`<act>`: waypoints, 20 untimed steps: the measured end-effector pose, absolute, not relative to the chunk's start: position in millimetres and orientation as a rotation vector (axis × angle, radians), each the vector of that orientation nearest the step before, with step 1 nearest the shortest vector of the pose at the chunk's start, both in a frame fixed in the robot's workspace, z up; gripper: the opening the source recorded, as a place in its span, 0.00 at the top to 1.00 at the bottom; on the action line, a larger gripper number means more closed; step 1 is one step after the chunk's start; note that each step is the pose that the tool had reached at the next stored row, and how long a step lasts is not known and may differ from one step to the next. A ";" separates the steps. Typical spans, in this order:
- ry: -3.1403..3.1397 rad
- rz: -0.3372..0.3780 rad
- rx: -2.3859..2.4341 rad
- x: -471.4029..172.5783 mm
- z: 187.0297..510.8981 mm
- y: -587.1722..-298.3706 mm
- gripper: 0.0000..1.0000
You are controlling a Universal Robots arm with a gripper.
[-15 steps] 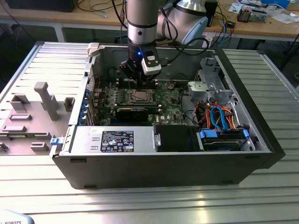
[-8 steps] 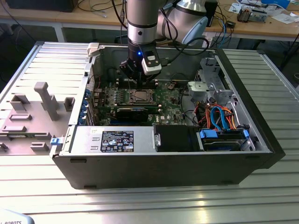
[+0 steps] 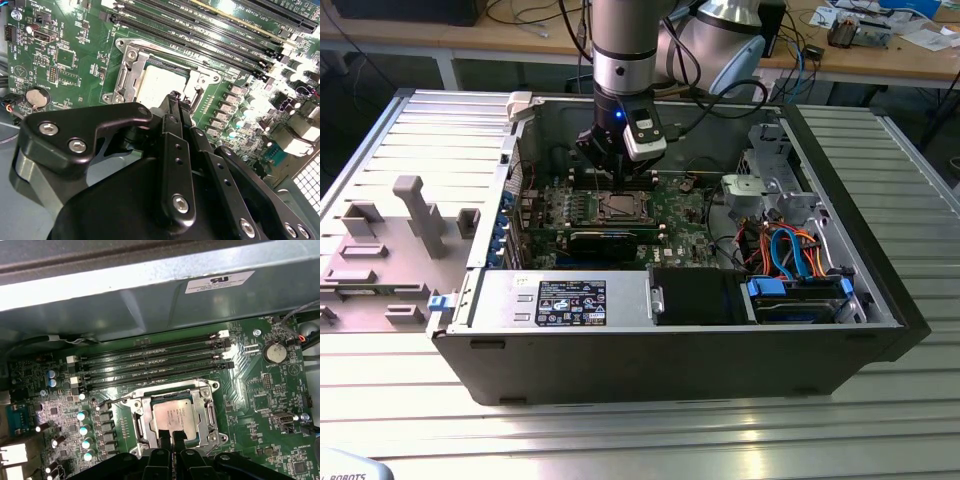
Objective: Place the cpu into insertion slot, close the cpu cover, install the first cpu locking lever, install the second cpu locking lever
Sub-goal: 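Install the first cpu locking lever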
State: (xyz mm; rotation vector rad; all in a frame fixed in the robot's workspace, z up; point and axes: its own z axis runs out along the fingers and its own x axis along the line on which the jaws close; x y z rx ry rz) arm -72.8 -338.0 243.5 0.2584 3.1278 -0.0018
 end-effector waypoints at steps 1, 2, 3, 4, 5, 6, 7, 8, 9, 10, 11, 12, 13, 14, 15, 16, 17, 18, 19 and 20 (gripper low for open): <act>3.128 -0.002 0.257 -72.8 243.5 -338.0 0.84; 3.128 -0.002 0.255 -72.8 243.5 -338.0 0.84; 3.128 -0.002 0.254 -72.8 243.5 -338.0 0.84; 3.128 -0.002 0.253 -72.8 243.5 -338.0 0.84; 3.128 -0.002 0.251 -72.8 243.5 -338.0 0.84; 3.129 -0.002 0.249 -72.8 243.6 -338.0 0.84; 3.129 -0.002 0.248 -72.8 243.5 -338.0 0.84; 3.129 -0.002 0.246 -72.8 243.5 -338.0 0.84; 3.129 -0.002 0.244 -72.8 243.5 -338.0 0.84; 3.129 -0.002 0.242 -72.8 243.5 -338.0 0.84; 3.129 -0.002 0.241 -72.8 243.5 -338.0 0.84; 3.129 -0.002 0.239 -72.8 243.5 -338.0 0.84; 3.129 -0.002 0.238 -72.8 243.5 -338.0 0.84; 3.130 -0.002 0.236 -72.8 243.5 -338.0 0.84; 3.130 -0.002 0.234 -72.8 243.5 -338.0 0.84; 3.130 -0.002 0.231 -72.8 243.5 -338.0 0.84; 3.130 -0.002 0.229 -72.8 243.5 -338.0 0.84; 3.130 -0.002 0.227 -72.8 243.5 -338.0 0.84; 3.130 -0.002 0.225 -72.8 243.5 -338.0 0.84; 3.130 -0.002 0.223 -72.8 243.5 -338.0 0.84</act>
